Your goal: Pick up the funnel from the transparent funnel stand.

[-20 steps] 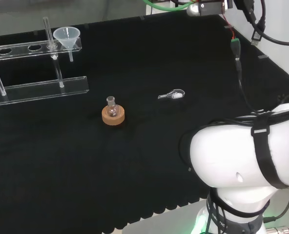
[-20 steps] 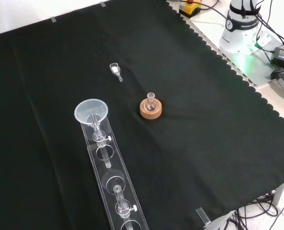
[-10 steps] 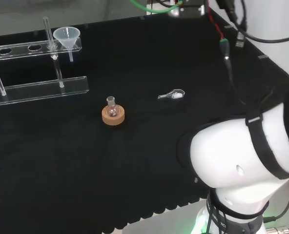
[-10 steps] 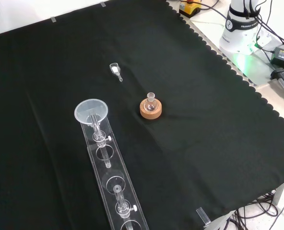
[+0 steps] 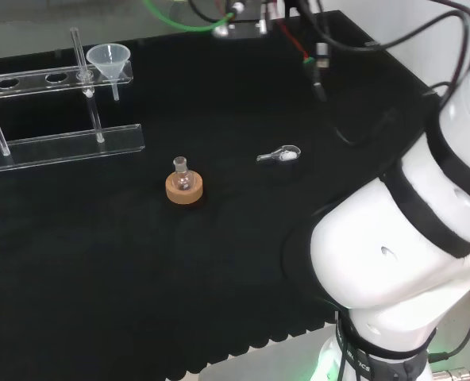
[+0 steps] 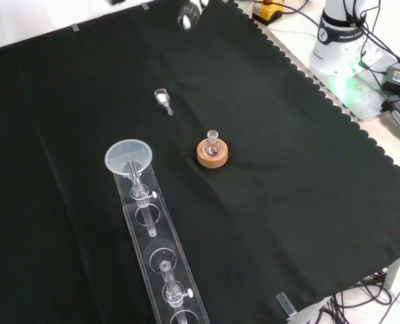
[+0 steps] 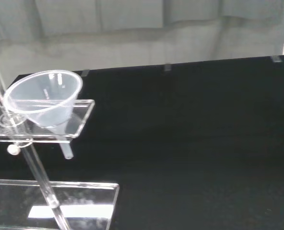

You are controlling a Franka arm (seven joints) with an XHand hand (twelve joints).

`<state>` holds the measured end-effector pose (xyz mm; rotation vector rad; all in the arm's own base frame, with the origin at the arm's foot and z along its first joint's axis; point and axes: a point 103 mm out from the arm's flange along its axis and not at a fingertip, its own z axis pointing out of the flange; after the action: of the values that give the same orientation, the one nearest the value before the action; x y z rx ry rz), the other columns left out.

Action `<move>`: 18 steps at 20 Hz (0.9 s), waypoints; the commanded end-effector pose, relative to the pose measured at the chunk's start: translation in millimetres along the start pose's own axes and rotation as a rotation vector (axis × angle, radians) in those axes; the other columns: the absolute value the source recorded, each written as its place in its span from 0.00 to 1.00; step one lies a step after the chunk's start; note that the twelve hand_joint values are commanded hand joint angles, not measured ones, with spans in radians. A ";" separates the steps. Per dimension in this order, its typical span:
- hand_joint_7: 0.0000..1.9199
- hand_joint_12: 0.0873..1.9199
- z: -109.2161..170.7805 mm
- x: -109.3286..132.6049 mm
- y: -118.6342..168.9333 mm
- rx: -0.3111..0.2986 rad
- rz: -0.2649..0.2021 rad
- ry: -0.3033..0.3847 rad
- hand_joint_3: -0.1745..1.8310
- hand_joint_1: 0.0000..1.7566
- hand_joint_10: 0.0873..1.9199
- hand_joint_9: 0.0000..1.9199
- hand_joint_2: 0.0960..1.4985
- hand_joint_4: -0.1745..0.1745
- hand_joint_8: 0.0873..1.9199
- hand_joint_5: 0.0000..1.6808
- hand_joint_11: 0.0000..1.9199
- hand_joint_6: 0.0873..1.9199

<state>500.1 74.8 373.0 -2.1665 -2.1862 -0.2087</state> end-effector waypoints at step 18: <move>0.00 0.00 101.9 120.9 86.9 0.202 -0.142 -0.092 0.11 0.02 0.00 0.00 0.52 0.88 0.00 0.00 0.00 0.00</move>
<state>592.6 197.6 306.2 -1.9763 -2.2833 0.0144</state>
